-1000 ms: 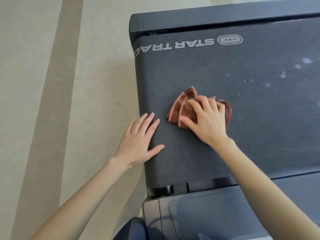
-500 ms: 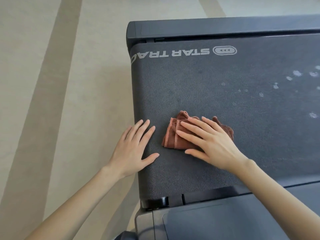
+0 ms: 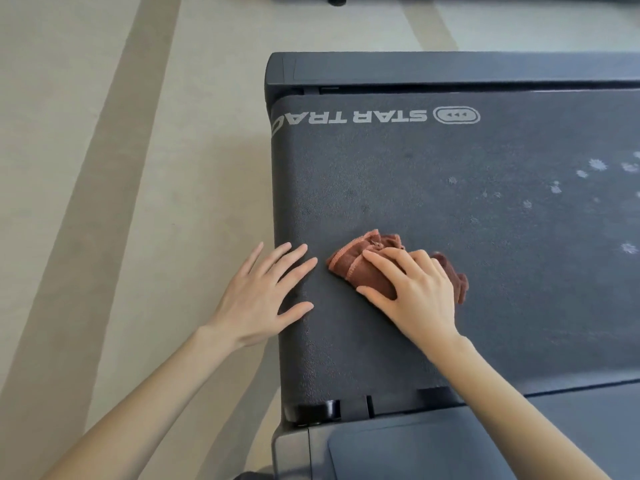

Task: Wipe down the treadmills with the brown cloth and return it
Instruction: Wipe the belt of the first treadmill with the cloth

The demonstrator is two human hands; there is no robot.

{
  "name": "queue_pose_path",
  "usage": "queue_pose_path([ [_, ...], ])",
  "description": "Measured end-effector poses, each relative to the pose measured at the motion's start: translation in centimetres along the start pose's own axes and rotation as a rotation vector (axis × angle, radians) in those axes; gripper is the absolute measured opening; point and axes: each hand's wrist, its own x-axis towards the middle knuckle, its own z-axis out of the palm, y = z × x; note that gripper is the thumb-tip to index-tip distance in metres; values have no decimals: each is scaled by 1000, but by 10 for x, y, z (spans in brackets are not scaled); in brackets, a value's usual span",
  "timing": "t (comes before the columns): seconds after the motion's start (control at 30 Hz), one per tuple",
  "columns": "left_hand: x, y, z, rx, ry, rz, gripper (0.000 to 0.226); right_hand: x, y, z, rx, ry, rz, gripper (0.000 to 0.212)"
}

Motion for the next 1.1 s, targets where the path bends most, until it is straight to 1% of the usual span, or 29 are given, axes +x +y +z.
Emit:
queue_pose_path([
  [0.07,3,-12,-4,-1,0,47,61,-18,-9,-7,0,-12,-22,45],
  [0.13,7,-21,-6,2,-4,114,58,-22,-5,-15,5,-59,-87,50],
  [0.2,11,-27,-6,-12,3,192,56,-15,10,-23,5,-148,-261,57],
  [0.3,20,-34,-4,-42,39,295,51,3,35,-31,76,-327,-638,58],
  [0.33,23,-37,-4,-46,54,331,50,9,40,-30,108,-384,-721,58],
  [0.37,27,-40,-3,-52,64,365,48,14,42,-27,136,-427,-757,58],
  [0.4,32,-43,-2,-62,67,396,46,18,41,-23,166,-451,-746,55],
  [0.47,41,-46,0,-92,61,436,44,20,36,-19,247,-425,-629,46],
  [0.53,49,-45,2,-121,67,453,43,8,26,-18,269,-284,-423,40],
  [0.57,50,-45,3,-131,77,454,43,-2,19,-17,256,-189,-274,39],
  [0.63,51,-44,8,-145,103,442,42,-22,-1,-16,270,-34,146,40],
  [0.67,51,-43,10,-154,114,435,42,-26,-10,-16,313,-11,352,41],
  [0.7,50,-43,12,-164,120,430,42,-28,-17,-17,355,-31,477,43],
  [0.73,50,-44,12,-170,119,431,42,-30,-20,-18,345,-85,483,47],
  [0.77,50,-45,12,-169,113,439,42,-31,-19,-22,282,-159,383,56],
  [0.83,51,-48,11,-151,96,463,42,-32,-3,-29,145,-283,66,71],
  [0.87,53,-50,11,-144,87,473,42,-30,6,-30,103,-326,-71,73],
  [0.9,53,-50,12,-143,81,475,42,-26,12,-30,94,-356,-158,71],
  [0.93,54,-50,13,-149,78,469,43,-21,15,-25,108,-362,-199,67],
  [0.97,54,-50,14,-161,77,457,43,-16,17,-19,132,-345,-200,62],
  [1.03,52,-47,17,-186,72,438,44,-4,16,-10,165,-283,-159,52],
  [1.1,50,-42,16,-209,71,414,44,4,13,-7,157,-243,-82,49],
])
